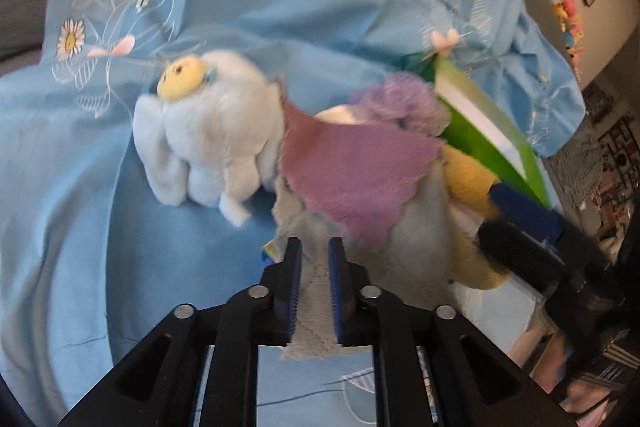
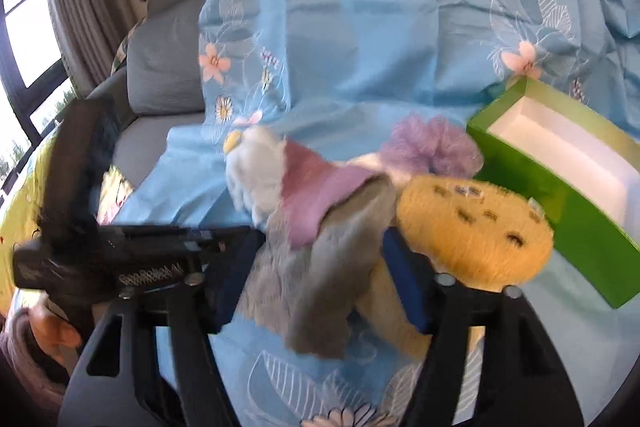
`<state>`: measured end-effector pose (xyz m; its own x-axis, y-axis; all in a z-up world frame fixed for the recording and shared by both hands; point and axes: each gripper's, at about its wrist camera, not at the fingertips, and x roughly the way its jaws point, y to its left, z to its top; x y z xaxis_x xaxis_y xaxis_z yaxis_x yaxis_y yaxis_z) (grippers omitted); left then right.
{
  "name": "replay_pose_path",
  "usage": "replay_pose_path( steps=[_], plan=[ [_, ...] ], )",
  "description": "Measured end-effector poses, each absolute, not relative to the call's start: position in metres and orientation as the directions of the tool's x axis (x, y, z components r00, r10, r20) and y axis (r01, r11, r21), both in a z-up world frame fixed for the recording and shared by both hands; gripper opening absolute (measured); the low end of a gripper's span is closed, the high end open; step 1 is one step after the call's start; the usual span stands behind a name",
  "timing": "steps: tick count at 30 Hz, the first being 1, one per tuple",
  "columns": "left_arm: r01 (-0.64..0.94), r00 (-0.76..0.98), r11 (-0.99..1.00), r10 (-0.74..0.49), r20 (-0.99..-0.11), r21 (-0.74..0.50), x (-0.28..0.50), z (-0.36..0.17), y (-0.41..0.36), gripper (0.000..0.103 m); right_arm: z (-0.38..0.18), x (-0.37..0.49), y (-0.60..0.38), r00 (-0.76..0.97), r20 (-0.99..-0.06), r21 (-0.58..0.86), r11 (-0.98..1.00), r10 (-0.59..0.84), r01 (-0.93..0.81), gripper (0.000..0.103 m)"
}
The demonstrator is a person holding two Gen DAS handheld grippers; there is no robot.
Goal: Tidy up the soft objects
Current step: 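Close the left gripper on the cloths while the right gripper also grips them, then carry the cloths into the green box and open both grippers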
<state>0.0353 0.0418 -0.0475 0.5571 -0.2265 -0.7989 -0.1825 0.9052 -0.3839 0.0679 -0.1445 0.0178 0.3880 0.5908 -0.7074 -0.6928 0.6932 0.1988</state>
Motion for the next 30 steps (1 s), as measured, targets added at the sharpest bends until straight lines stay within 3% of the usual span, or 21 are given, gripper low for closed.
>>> replay_pose_path(
  steps=[1, 3, 8, 9, 10, 11, 12, 13, 15, 17, 19, 30],
  plan=[
    [-0.187, 0.545, 0.904, -0.23, -0.806, -0.384, 0.034, -0.052, 0.042, 0.053, 0.018, 0.074, -0.139, 0.397, -0.71, 0.178, 0.695, 0.581, -0.697, 0.065],
    [-0.191, 0.538, 0.9, -0.237, -0.809, -0.391, 0.031, -0.057, 0.042, 0.091, 0.017, 0.087, -0.13, 0.399, -0.73, 0.145, 0.696, 0.555, -0.704, 0.065],
    [-0.158, 0.553, 0.888, -0.284, -0.783, -0.433, 0.016, -0.061, 0.038, 0.092, 0.012, 0.114, -0.108, 0.372, -0.769, 0.089, 0.663, 0.52, -0.743, 0.064],
    [-0.154, 0.548, 0.889, -0.287, -0.785, -0.432, 0.016, -0.063, 0.037, 0.089, 0.009, 0.118, -0.105, 0.353, -0.78, 0.094, 0.655, 0.516, -0.75, 0.061],
    [-0.15, 0.544, 0.888, -0.292, -0.786, -0.434, 0.016, -0.064, 0.036, 0.077, 0.005, 0.123, -0.101, 0.33, -0.793, 0.103, 0.648, 0.512, -0.755, 0.056],
    [-0.147, 0.535, 0.887, -0.301, -0.79, -0.438, 0.017, -0.065, 0.034, 0.068, 0.002, 0.125, -0.099, 0.314, -0.804, 0.107, 0.642, 0.506, -0.759, 0.042],
    [-0.147, 0.521, 0.887, -0.308, -0.796, -0.439, 0.018, -0.069, 0.033, 0.05, -0.002, 0.126, -0.096, 0.299, -0.817, 0.105, 0.636, 0.494, -0.765, 0.026],
    [-0.149, 0.51, 0.886, -0.311, -0.802, -0.439, 0.019, -0.07, 0.031, 0.039, -0.004, 0.125, -0.094, 0.295, -0.823, 0.095, 0.629, 0.486, -0.771, 0.022],
    [-0.146, 0.501, 0.881, -0.326, -0.802, -0.449, 0.017, -0.074, 0.029, 0.034, -0.005, 0.119, -0.092, 0.301, -0.825, 0.068, 0.613, 0.479, -0.787, 0.01],
    [-0.134, 0.51, 0.871, -0.347, -0.787, -0.472, 0.013, -0.073, 0.029, 0.024, -0.003, 0.114, -0.093, 0.306, -0.819, 0.062, 0.605, 0.486, -0.794, 0.008],
    [-0.129, 0.52, 0.849, -0.383, -0.764, -0.513, 0.008, -0.072, 0.031, 0.007, 0.002, 0.11, -0.097, 0.291, -0.81, 0.093, 0.601, 0.509, -0.793, 0.007],
    [-0.063, 0.641, 0.819, -0.404, -0.652, -0.57, -0.022, -0.01, 0.033, 0.007, 0.075, 0.069, -0.125, 0.272, -0.655, 0.216, 0.519, 0.705, -0.827, 0.007]
  ],
)
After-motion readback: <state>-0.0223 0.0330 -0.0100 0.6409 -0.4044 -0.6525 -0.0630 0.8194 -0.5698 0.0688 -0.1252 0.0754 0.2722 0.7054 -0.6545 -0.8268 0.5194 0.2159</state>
